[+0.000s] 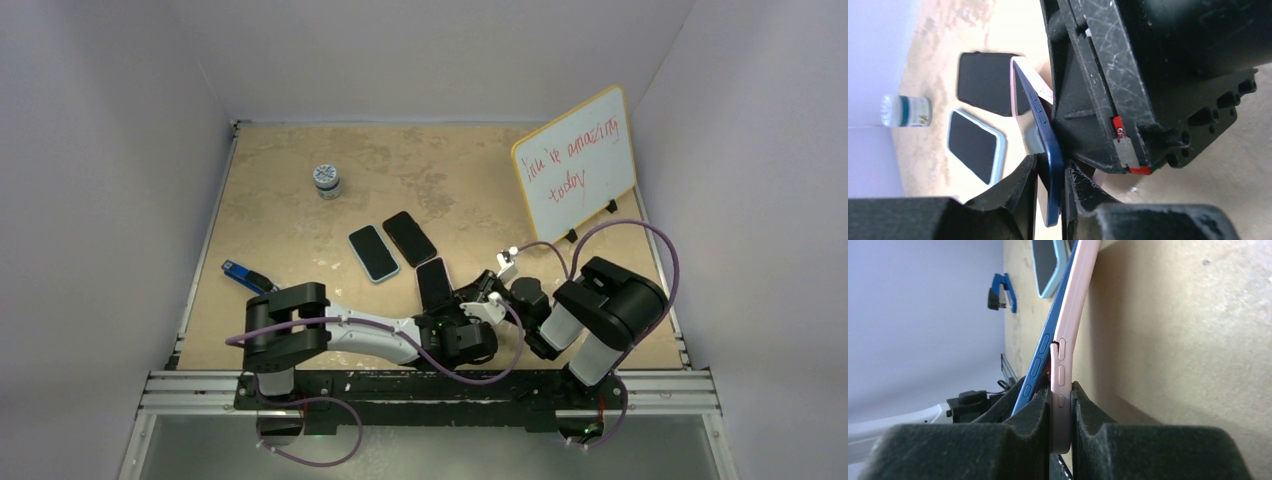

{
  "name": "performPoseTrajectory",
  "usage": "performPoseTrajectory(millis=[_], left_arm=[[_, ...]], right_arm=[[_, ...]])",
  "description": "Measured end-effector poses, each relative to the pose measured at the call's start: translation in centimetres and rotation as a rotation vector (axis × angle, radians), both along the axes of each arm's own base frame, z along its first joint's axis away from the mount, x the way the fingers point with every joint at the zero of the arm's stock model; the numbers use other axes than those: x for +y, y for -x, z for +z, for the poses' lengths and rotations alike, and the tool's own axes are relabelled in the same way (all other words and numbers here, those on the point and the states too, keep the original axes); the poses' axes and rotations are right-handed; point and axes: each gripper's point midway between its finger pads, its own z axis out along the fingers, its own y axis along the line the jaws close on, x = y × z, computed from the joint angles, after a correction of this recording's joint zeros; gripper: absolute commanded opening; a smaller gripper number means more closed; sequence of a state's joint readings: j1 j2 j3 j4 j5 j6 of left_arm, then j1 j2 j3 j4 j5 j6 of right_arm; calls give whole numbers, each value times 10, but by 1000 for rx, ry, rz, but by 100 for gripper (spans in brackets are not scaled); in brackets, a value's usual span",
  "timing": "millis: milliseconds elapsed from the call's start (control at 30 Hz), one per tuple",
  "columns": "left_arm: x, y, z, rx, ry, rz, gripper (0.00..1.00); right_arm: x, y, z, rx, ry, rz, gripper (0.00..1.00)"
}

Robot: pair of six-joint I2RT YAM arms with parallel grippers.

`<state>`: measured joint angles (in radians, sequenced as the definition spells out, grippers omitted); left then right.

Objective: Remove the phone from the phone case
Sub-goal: Remove the phone case from the phone.

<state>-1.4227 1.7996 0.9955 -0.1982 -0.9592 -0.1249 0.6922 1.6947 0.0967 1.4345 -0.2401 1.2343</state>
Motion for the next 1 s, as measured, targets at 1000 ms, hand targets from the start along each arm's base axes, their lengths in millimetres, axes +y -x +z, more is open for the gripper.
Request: performPoseTrajectory(millis=[1000], left_arm=[[17,52,155,62,501,-147,0]], right_arm=[[-43,-24,55,-230,131,-219,0]])
